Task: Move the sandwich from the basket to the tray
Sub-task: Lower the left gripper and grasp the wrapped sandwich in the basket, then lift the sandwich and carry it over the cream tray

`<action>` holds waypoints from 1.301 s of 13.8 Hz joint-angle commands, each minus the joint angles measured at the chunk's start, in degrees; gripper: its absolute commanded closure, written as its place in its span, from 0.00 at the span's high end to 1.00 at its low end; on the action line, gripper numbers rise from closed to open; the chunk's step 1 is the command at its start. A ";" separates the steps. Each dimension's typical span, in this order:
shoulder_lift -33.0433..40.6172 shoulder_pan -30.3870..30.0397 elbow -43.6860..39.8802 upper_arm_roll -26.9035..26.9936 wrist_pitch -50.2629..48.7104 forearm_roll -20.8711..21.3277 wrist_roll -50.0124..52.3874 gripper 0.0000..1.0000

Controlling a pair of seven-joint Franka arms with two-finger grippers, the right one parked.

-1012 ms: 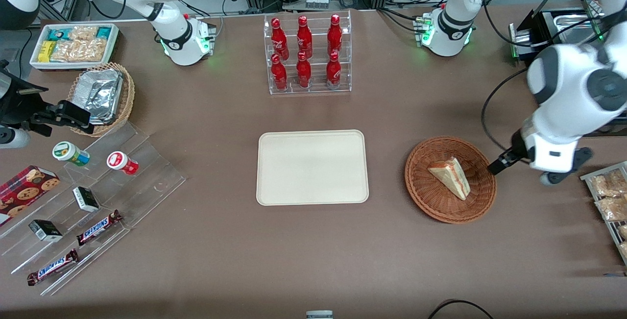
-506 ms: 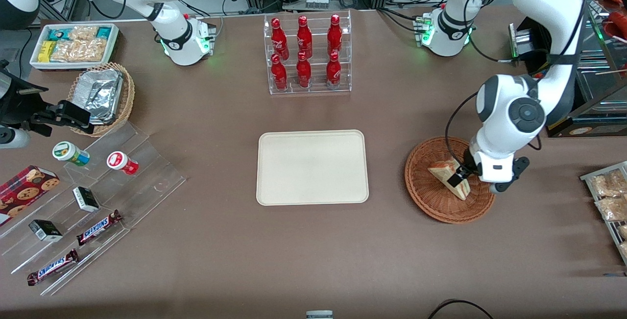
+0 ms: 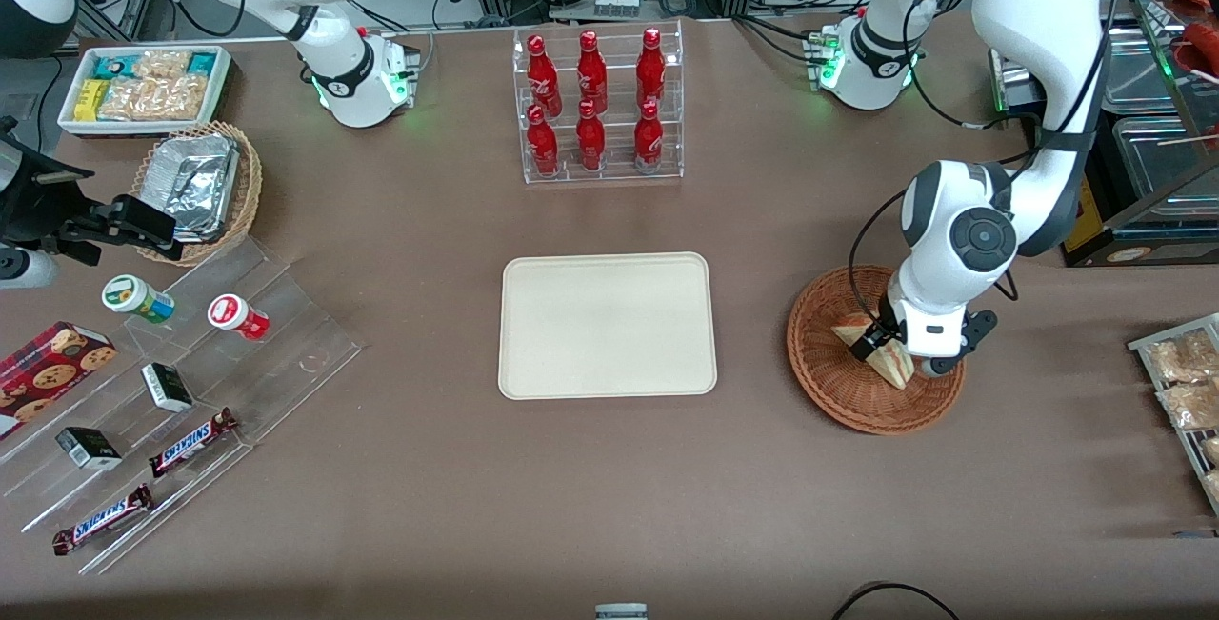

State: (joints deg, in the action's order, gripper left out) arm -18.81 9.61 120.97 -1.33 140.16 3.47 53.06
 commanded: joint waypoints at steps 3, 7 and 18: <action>0.70 0.41 -0.20 0.54 0.47 1.37 1.61 0.00; 7.28 1.19 -4.84 -0.16 -15.48 2.95 -3.30 0.00; -12.80 28.95 -38.33 -3.76 -26.71 1.98 -1.03 0.00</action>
State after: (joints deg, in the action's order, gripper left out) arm -23.91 34.92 91.08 -5.98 113.42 5.25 52.11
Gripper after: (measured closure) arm 0.850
